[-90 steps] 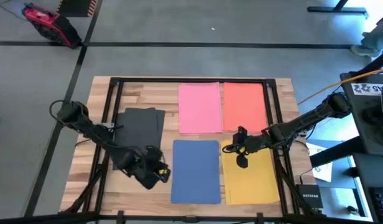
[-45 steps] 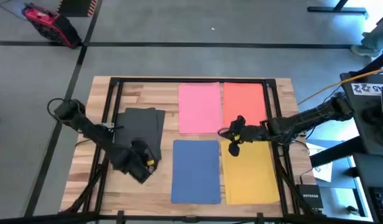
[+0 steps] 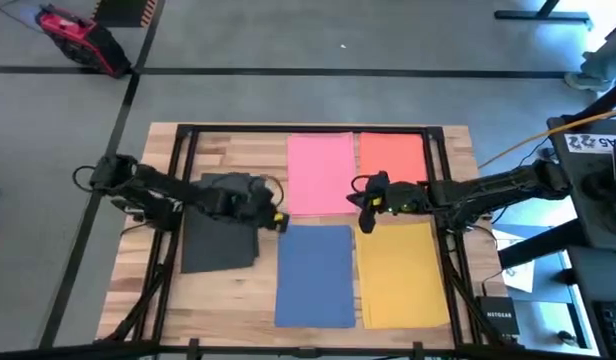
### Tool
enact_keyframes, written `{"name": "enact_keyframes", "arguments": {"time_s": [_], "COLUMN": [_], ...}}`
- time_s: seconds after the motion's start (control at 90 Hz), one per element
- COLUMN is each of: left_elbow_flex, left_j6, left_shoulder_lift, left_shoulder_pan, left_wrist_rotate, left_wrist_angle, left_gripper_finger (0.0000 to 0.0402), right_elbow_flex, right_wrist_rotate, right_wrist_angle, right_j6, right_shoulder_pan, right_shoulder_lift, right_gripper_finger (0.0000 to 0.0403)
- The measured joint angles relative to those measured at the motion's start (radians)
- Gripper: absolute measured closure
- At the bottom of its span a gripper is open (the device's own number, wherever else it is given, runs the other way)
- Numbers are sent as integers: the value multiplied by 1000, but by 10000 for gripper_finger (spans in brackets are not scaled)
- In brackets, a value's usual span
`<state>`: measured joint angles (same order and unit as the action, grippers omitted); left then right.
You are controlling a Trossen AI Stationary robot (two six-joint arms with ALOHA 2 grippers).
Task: Organize paper
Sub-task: Put all of the blue paper at the lower center of the table, then move all of the black paper at the upper left of the table
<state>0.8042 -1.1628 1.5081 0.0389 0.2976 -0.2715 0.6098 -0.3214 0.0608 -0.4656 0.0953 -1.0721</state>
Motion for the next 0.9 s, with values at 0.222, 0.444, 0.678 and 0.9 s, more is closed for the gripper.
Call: {"name": "enact_keyframes", "arguments": {"time_s": [0.222,0.444,0.678,0.9], "left_elbow_flex": [1,1,1,7], "left_j6": [156,268,377,470], "left_shoulder_lift": [29,99,152,173], "left_shoulder_pan": [-131,-199,-245,-284], "left_wrist_rotate": [-63,-139,-165,-185], "left_wrist_angle": [14,37,30,-16], "left_gripper_finger": [401,401,401,401], "right_elbow_flex": [0,0,0,0], "right_wrist_rotate": [-7,-74,-115,-113], "right_wrist_angle": [0,19,41,48], "right_j6": [-5,-2,-35,-108], "right_shoulder_pan": [2,2,2,-18], "right_shoulder_lift": [0,0,0,0], "right_gripper_finger": [403,403,403,403]}}
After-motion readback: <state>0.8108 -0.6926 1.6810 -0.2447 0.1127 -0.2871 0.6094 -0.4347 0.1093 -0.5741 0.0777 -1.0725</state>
